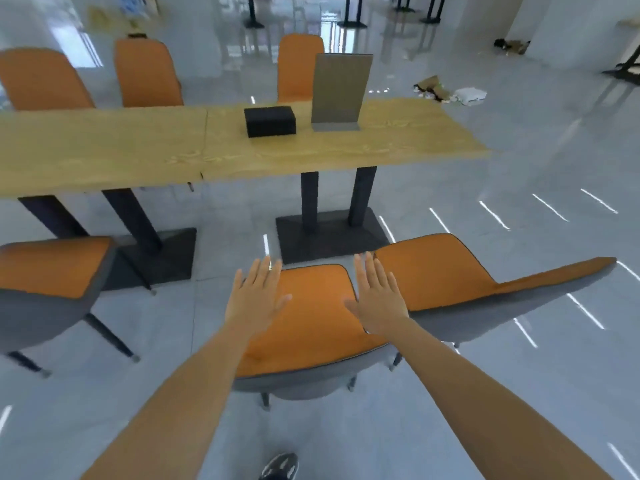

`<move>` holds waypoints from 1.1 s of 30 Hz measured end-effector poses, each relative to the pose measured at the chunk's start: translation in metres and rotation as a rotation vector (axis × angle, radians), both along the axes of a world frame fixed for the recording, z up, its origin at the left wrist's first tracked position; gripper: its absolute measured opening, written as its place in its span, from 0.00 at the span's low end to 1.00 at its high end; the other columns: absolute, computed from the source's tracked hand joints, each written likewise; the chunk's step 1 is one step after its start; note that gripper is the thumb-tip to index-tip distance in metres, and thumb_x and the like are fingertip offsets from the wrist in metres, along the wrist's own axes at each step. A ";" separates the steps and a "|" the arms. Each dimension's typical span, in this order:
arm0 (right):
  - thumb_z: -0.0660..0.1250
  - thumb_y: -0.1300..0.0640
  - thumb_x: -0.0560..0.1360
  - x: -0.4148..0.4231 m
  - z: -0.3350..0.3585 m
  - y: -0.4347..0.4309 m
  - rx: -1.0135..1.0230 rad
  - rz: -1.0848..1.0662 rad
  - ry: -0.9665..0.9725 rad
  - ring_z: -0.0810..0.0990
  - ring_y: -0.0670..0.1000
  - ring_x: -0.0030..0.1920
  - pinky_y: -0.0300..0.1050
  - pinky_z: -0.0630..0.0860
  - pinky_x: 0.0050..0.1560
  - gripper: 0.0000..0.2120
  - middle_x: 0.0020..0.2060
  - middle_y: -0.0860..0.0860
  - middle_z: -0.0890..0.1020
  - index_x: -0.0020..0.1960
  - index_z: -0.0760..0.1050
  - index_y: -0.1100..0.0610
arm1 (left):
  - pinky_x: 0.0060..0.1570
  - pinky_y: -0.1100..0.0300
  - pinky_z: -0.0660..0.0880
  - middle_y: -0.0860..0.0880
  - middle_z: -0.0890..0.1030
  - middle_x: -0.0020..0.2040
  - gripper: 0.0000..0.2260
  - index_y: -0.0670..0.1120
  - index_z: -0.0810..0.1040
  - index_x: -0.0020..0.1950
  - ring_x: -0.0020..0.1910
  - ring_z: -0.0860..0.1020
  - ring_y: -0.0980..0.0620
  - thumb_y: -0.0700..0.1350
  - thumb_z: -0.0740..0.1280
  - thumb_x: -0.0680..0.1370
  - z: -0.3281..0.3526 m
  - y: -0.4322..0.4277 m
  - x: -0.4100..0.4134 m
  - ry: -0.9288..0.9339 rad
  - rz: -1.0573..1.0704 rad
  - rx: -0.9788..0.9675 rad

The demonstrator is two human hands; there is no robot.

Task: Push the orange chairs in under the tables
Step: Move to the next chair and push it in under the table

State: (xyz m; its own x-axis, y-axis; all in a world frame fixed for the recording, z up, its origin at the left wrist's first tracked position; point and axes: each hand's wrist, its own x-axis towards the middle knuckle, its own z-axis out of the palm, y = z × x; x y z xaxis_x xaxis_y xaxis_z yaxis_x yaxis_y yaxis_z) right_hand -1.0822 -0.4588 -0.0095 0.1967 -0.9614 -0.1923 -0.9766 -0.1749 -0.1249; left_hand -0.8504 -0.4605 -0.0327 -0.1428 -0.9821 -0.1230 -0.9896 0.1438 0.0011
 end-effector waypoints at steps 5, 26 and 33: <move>0.51 0.39 0.79 -0.017 -0.012 0.037 0.085 0.177 0.013 0.42 0.57 0.77 0.57 0.47 0.76 0.39 0.77 0.57 0.39 0.76 0.33 0.58 | 0.75 0.46 0.45 0.46 0.42 0.79 0.32 0.47 0.38 0.76 0.78 0.43 0.47 0.61 0.48 0.80 -0.011 0.073 -0.018 0.044 0.137 0.103; 0.60 0.64 0.76 -0.032 -0.061 0.037 0.013 0.489 0.132 0.76 0.58 0.47 0.47 0.67 0.42 0.16 0.49 0.57 0.77 0.63 0.66 0.57 | 0.58 0.51 0.70 0.47 0.76 0.64 0.24 0.49 0.66 0.71 0.61 0.75 0.45 0.44 0.66 0.76 -0.048 0.095 -0.039 0.061 0.129 0.132; 0.58 0.68 0.75 -0.021 -0.070 0.014 -0.068 0.529 0.083 0.73 0.56 0.43 0.46 0.64 0.41 0.19 0.48 0.57 0.77 0.64 0.65 0.58 | 0.62 0.53 0.67 0.47 0.76 0.64 0.23 0.49 0.65 0.71 0.63 0.73 0.46 0.44 0.65 0.77 -0.048 0.073 -0.029 0.012 0.160 0.077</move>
